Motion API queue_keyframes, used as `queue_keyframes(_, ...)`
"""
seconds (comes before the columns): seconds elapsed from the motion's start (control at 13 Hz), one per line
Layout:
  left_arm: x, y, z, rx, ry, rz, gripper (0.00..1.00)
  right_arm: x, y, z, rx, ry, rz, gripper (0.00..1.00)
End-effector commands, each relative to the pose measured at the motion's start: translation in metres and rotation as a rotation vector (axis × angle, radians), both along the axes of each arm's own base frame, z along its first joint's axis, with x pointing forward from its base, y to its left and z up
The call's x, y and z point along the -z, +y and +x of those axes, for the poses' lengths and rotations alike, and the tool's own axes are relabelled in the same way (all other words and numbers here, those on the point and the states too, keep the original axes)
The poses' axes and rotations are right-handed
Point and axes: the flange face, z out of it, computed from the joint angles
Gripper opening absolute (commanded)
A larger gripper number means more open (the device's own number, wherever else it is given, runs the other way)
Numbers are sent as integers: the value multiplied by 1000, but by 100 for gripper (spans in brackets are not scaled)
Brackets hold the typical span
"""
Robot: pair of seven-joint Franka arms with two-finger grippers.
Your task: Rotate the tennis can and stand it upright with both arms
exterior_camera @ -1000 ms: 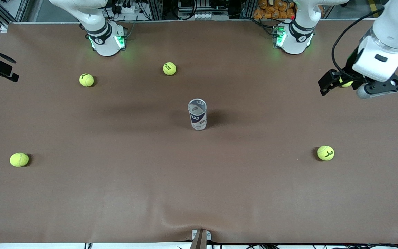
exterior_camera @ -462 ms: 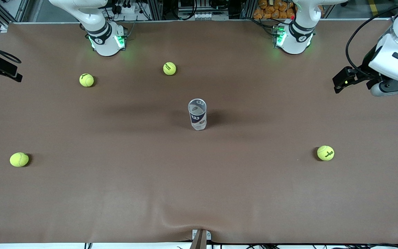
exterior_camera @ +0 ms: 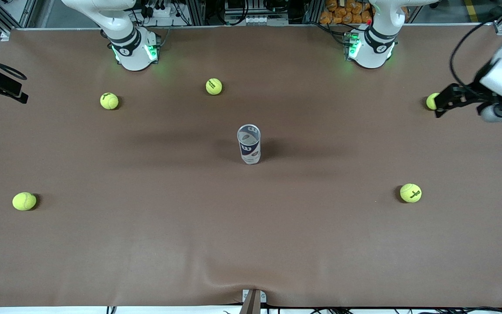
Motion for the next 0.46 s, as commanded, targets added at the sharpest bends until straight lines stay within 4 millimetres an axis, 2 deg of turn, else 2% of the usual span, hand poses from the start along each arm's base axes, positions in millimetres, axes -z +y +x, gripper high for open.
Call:
queue_keyframes(0.0, -9, 8, -15, 5, 7, -17, 100, -5, 0, -2, -4, -9, -15, 100)
queue_keyframes(0.38, -13, 2, -14, -16, 3, -81, 100, -5, 0, -2, -4, -9, -15, 100)
